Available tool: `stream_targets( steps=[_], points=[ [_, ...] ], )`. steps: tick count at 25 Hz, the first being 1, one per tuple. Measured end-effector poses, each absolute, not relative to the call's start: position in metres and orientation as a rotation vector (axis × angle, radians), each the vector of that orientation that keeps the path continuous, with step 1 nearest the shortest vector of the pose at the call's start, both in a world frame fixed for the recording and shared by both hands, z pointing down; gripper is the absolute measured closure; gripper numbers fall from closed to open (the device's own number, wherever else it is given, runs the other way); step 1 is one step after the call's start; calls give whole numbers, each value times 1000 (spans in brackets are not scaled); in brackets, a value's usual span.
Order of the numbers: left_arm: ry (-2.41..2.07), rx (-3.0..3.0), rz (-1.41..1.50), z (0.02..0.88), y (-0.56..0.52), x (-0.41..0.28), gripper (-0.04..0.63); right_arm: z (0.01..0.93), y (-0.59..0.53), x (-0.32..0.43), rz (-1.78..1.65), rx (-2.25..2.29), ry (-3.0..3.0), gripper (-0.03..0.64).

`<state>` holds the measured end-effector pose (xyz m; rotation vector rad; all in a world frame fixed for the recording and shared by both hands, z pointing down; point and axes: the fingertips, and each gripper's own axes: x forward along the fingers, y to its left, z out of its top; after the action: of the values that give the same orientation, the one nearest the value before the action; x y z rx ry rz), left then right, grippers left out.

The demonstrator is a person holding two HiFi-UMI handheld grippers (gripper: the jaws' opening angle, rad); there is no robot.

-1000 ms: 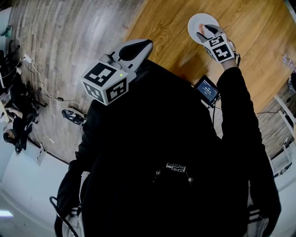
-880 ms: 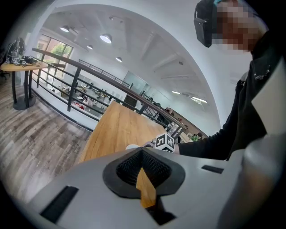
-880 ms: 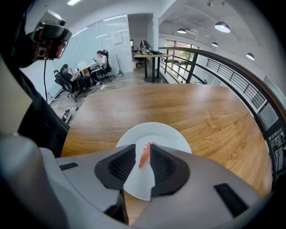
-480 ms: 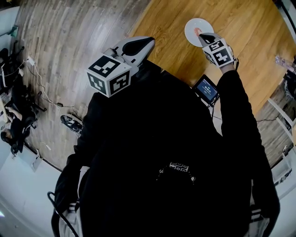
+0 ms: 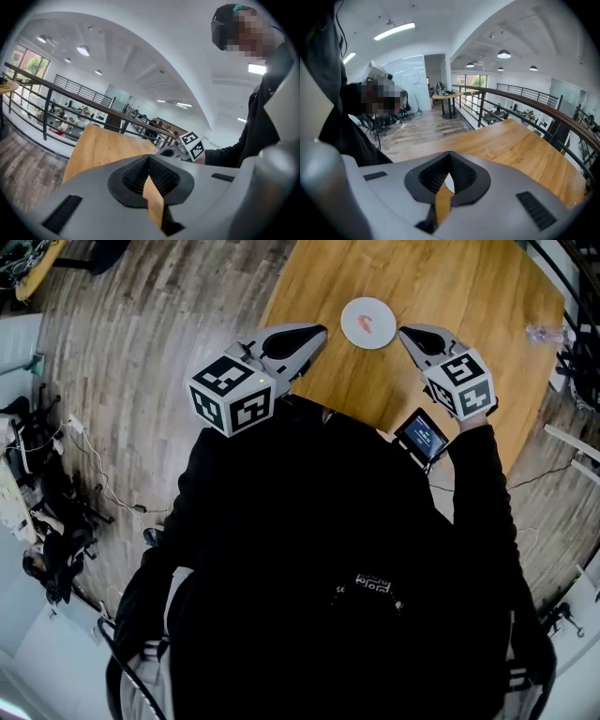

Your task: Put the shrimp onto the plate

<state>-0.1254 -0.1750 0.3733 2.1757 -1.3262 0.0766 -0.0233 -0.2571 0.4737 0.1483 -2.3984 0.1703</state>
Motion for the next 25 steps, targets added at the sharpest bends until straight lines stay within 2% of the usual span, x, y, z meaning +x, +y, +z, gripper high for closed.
stream_targets(
  steps=[7, 13, 25],
  points=[
    [-1180, 2398, 54, 333, -198, -82, 589, 369, -239, 9, 366, 310, -2720, 598],
    [-1059, 2569, -89, 278, -209, -37, 589, 288, -220, 37, 446, 356, -2959, 598],
    [-1005, 2705, -22, 255, -211, -7, 589, 262, -208, 71, 366, 489, -3041, 598]
  ],
)
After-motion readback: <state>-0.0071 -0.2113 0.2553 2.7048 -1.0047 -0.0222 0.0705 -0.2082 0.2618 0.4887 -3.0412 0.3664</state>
